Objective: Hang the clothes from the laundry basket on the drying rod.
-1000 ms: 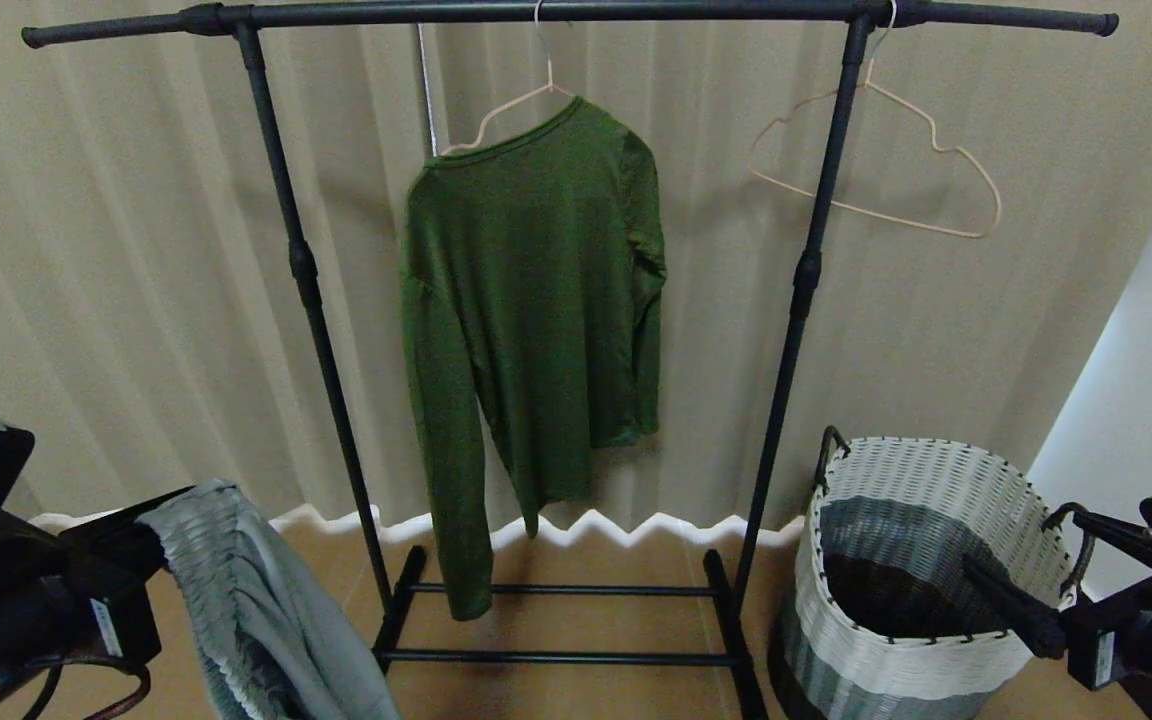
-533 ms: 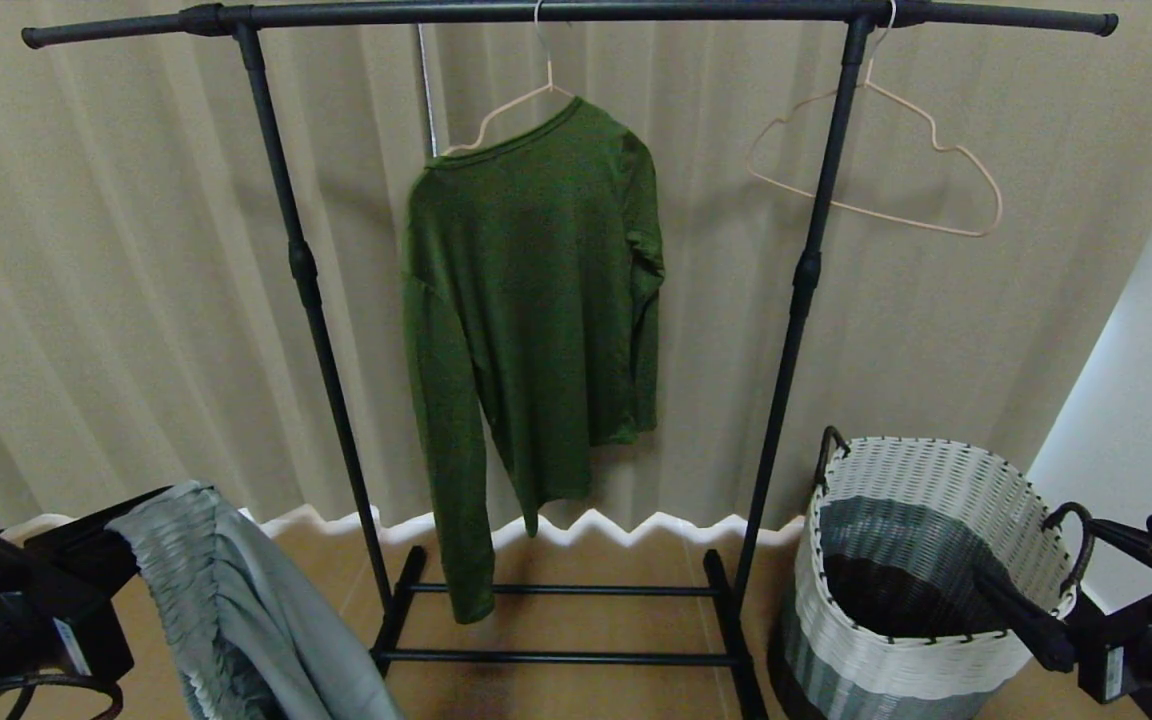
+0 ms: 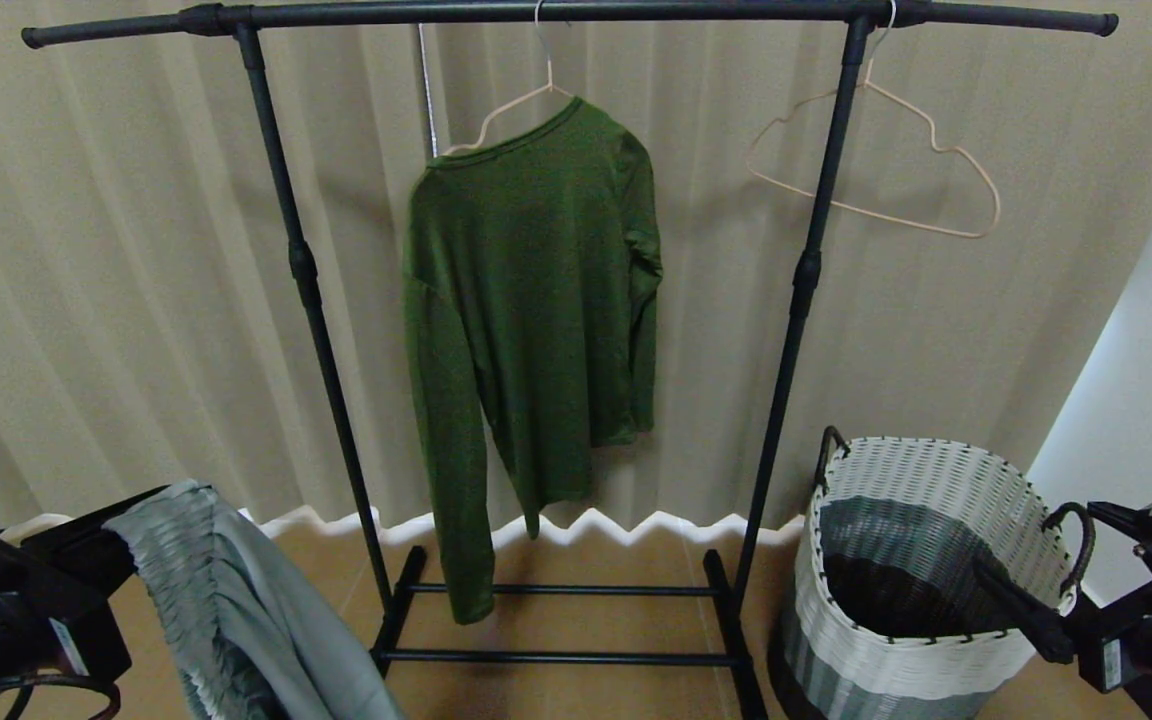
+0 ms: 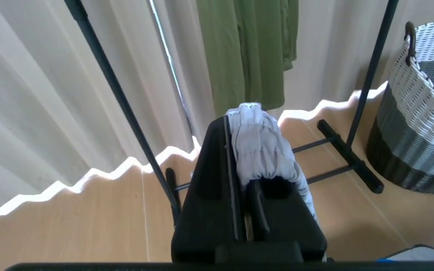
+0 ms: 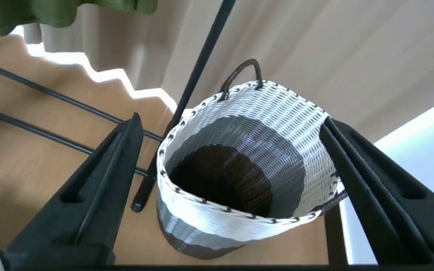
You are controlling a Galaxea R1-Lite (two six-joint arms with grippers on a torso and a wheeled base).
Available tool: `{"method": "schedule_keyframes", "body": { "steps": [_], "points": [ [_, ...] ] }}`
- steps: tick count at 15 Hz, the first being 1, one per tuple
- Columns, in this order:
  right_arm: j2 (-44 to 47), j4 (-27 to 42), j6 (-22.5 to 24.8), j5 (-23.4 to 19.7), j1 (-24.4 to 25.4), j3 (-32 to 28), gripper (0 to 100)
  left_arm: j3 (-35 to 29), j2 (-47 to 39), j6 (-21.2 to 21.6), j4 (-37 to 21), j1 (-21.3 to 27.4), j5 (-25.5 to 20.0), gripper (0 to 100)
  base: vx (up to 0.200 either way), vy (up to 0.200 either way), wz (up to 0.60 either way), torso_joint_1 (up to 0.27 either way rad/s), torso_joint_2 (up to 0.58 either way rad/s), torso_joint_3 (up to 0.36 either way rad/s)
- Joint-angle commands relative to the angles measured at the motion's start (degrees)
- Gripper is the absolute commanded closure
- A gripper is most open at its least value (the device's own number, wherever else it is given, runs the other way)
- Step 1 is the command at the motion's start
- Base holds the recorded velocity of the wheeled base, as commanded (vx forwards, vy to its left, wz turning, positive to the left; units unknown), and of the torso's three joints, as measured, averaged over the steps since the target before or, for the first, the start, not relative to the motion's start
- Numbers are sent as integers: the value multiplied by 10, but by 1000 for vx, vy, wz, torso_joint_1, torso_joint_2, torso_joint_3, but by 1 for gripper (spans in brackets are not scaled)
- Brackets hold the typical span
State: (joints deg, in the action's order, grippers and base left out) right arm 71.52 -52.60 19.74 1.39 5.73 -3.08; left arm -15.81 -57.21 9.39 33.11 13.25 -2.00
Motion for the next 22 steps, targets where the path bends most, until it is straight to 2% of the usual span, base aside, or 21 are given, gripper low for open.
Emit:
{"method": "schedule_keyframes", "body": {
  "steps": [1,6,11,15,22],
  "points": [
    [1,0,0,0,-8,-1,0,1,-4,0,0,0,0,100,0,0,0,0,0,0],
    [1,-16,-2,-1,-30,1,0,10,-27,3,-1,-14,1,100,0,0,0,0,0,0],
    [0,-17,-8,-2,-32,1,0,18,-33,5,0,-16,0,100,0,0,0,7,-19,-6],
    [0,-16,-15,-2,-32,1,0,21,-54,5,1,-16,0,100,0,0,0,138,-182,-210],
    [0,-16,-17,-1,-32,1,0,25,-55,5,1,-16,0,100,0,0,0,146,-542,-254]
  ]
}}
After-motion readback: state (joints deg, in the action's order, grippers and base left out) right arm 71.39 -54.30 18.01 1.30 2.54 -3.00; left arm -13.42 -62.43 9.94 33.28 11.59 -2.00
